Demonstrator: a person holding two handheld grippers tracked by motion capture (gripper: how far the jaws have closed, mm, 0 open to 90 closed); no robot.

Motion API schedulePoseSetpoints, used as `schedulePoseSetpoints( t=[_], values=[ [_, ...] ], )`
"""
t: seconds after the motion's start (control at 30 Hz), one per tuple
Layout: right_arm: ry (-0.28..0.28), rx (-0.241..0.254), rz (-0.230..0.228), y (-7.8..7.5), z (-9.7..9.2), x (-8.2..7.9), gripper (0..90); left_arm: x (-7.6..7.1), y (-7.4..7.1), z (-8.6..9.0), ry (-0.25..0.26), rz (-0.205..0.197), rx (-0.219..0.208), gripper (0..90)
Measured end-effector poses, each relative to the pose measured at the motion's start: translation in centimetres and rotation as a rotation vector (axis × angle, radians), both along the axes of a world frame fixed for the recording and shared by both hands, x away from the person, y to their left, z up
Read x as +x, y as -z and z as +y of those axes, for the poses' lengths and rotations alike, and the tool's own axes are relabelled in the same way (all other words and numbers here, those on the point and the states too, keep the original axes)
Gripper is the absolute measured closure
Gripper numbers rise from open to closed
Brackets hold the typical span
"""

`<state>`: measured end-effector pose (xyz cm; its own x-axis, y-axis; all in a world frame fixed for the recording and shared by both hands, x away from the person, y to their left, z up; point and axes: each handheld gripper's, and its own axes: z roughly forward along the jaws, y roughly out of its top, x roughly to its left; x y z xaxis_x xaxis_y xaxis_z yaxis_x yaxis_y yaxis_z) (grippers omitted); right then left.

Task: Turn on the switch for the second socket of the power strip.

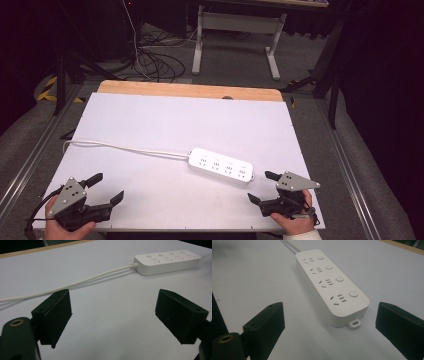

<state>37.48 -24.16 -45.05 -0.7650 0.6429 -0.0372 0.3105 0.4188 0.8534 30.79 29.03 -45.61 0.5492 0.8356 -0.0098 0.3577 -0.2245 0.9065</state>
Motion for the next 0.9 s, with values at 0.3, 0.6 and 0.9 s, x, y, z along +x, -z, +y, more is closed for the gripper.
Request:
schedulePoseSetpoints(
  t=[0.3, 0.6, 0.9],
  values=[
    [-0.001, -0.008, -0.023, -0.12, -0.02, -0.19, 11.1, -0.03, -0.03, -0.12, -0.009, -0.007, 0.032, 14.8],
    [-0.002, -0.013, -0.027, -0.15, 0.1, -0.28, 11.5, -0.07, -0.14, -0.04, -0.005, 0.003, -0.018, 13.7],
    [-0.002, -0.023, -0.039, -0.28, 0.16, -0.32, 13.1, -0.09, -0.11, -0.07, -0.015, -0.004, 0.005, 14.3]
  ],
)
